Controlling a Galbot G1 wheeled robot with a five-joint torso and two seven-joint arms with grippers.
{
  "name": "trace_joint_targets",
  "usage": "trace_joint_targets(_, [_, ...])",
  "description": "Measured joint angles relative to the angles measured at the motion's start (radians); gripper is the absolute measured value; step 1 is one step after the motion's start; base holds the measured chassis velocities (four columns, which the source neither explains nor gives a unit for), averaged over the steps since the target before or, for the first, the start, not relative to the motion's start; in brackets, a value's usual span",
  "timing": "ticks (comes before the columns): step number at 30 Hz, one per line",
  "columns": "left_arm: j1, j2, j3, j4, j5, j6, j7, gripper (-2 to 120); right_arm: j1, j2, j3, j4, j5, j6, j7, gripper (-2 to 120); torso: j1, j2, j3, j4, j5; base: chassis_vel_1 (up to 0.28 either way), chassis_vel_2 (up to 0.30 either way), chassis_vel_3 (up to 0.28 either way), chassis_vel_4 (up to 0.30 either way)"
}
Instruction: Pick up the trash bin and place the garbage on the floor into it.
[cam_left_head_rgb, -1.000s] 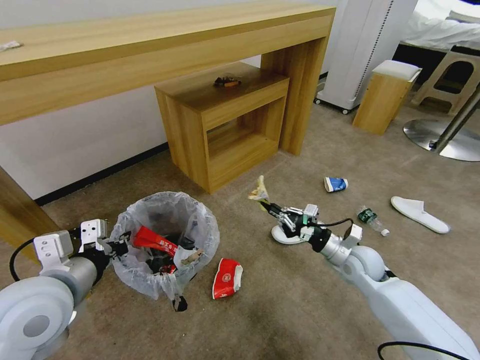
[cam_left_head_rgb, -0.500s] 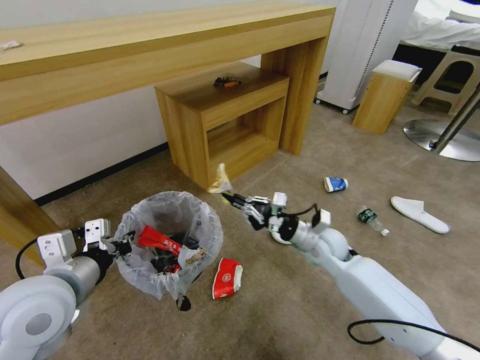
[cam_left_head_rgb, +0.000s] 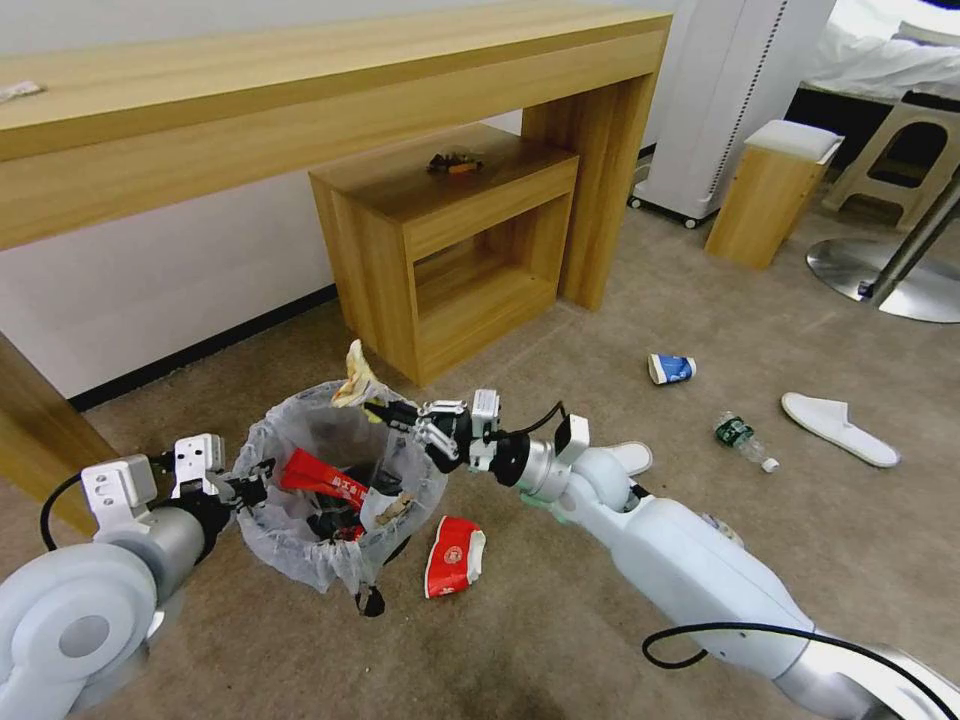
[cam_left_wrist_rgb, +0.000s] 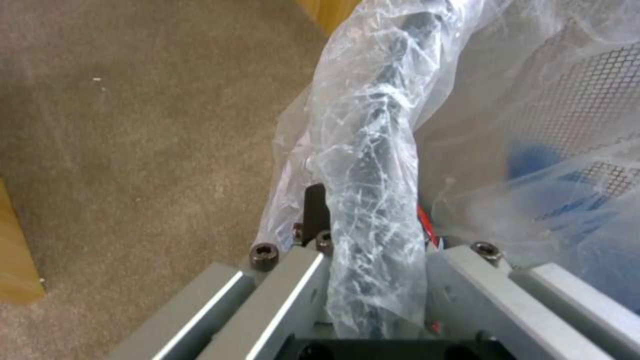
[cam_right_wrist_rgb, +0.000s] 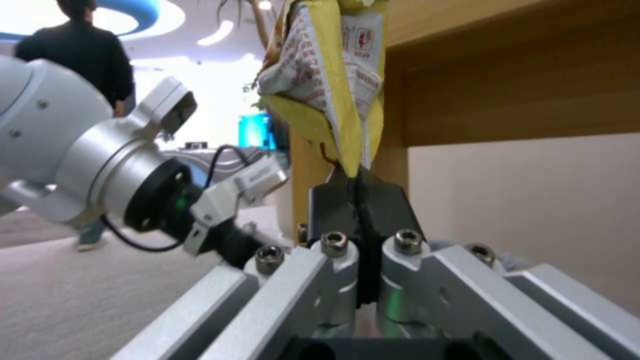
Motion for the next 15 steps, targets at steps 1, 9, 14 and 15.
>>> trace_joint_targets(1, [0.000, 0.001, 0.000, 0.000, -0.001, 0.000, 0.000, 0, -0.002, 0.001, -0.006, -0.002, -0.003, 0.000, -0.004, 0, 0.000, 0.000, 0.000, 0.0000, 0.0000, 0.000, 0.000, 0.000, 0.000])
trace_joint_targets(9, [0.001, 0.004, -0.005, -0.003, -0.002, 0.000, 0.001, 0, -0.008, -0.003, -0.017, -0.009, -0.018, -0.012, -0.034, 0, 0.000, 0.000, 0.000, 0.0000, 0.0001, 0.000, 0.000, 0.000, 0.000])
trace_joint_targets(14, [0.004, 0.006, -0.009, -0.005, -0.003, 0.000, 0.001, 0, -0.012, -0.011, -0.015, -0.009, -0.021, -0.022, -0.040, 6, 0.000, 0.000, 0.000, 0.0000, 0.0001, 0.000, 0.000, 0.000, 0.000])
trace_joint_targets(15, [0.004, 0.006, -0.009, -0.005, -0.003, 0.000, 0.001, 0, -0.012, -0.011, -0.015, -0.009, -0.021, -0.022, -0.040, 6, 0.000, 0.000, 0.000, 0.0000, 0.0001, 0.000, 0.000, 0.000, 0.000])
